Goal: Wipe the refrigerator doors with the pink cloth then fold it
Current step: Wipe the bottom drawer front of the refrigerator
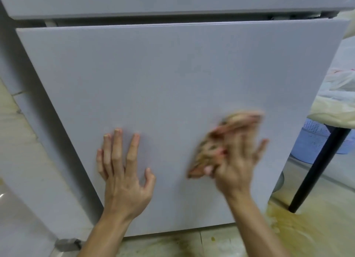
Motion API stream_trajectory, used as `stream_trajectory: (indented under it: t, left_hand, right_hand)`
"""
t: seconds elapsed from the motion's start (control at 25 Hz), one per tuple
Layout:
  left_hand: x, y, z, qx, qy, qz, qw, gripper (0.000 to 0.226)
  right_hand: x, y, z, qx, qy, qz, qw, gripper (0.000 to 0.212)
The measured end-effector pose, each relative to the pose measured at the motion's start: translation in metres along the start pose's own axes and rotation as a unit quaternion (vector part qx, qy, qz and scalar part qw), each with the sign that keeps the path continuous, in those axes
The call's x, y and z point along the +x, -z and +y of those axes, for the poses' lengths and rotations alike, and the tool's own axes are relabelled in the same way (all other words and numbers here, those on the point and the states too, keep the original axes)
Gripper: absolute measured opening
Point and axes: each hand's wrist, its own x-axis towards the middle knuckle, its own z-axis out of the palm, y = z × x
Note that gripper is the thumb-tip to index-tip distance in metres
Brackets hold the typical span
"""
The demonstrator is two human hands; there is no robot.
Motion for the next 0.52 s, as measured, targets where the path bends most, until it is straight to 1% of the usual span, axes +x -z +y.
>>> stream_trajectory:
  t: [0.04, 0.08, 0.12, 0.16, 0.2, 0.24, 0.28, 0.32, 0.36, 0.4, 0.44, 0.52]
  left_hand:
    - [0.002, 0.001, 0.002, -0.003, 0.002, 0.001, 1.000, 0.086]
    - [0.005, 0.002, 0.004, -0.007, 0.002, 0.004, 1.000, 0.086]
    - [0.006, 0.002, 0.006, -0.010, 0.003, 0.008, 1.000, 0.086]
    - [0.006, 0.002, 0.008, -0.014, 0.006, 0.011, 1.000, 0.085]
    - [0.005, 0.001, 0.009, -0.019, 0.010, 0.014, 1.000, 0.084]
    - [0.005, 0.001, 0.010, -0.029, 0.016, 0.017, 0.999, 0.084]
    - [0.005, 0.001, 0.010, -0.041, 0.023, 0.022, 0.999, 0.084]
    - [0.005, 0.000, 0.010, -0.052, 0.029, 0.026, 0.998, 0.085]
    - [0.005, 0.000, 0.010, -0.059, 0.033, 0.028, 0.997, 0.088]
    - [0.006, 0.000, 0.009, -0.063, 0.033, 0.029, 0.997, 0.090]
    - [0.005, -0.001, 0.009, -0.067, 0.032, 0.030, 0.997, 0.090]
    - [0.003, -0.002, 0.011, -0.068, 0.025, 0.029, 0.997, 0.086]
  right_hand:
    - [0.010, 0.003, 0.012, 0.051, -0.136, 0.027, 0.989, 0.060]
    - [0.022, 0.003, 0.017, 0.130, -0.284, 0.038, 0.949, 0.048]
    - [0.030, -0.006, 0.017, 0.193, -0.379, 0.044, 0.904, 0.034]
    - [0.037, -0.015, 0.011, 0.232, -0.388, 0.060, 0.890, 0.028]
    - [0.039, -0.024, 0.002, 0.251, -0.361, 0.060, 0.896, 0.041]
    - [0.039, -0.028, -0.017, 0.238, -0.341, 0.035, 0.909, 0.056]
    - [0.034, -0.033, -0.033, 0.199, -0.276, 0.013, 0.940, 0.066]
    - [0.024, -0.038, -0.048, 0.140, -0.167, 0.006, 0.976, 0.065]
    - [0.013, -0.040, -0.063, 0.089, -0.041, 0.010, 0.995, 0.059]
    - [-0.003, -0.040, -0.075, 0.071, 0.061, 0.000, 0.996, 0.055]
    - [-0.026, -0.045, -0.073, 0.060, 0.135, -0.028, 0.989, 0.053]
    - [-0.072, -0.051, -0.051, 0.033, 0.230, -0.089, 0.969, 0.057]
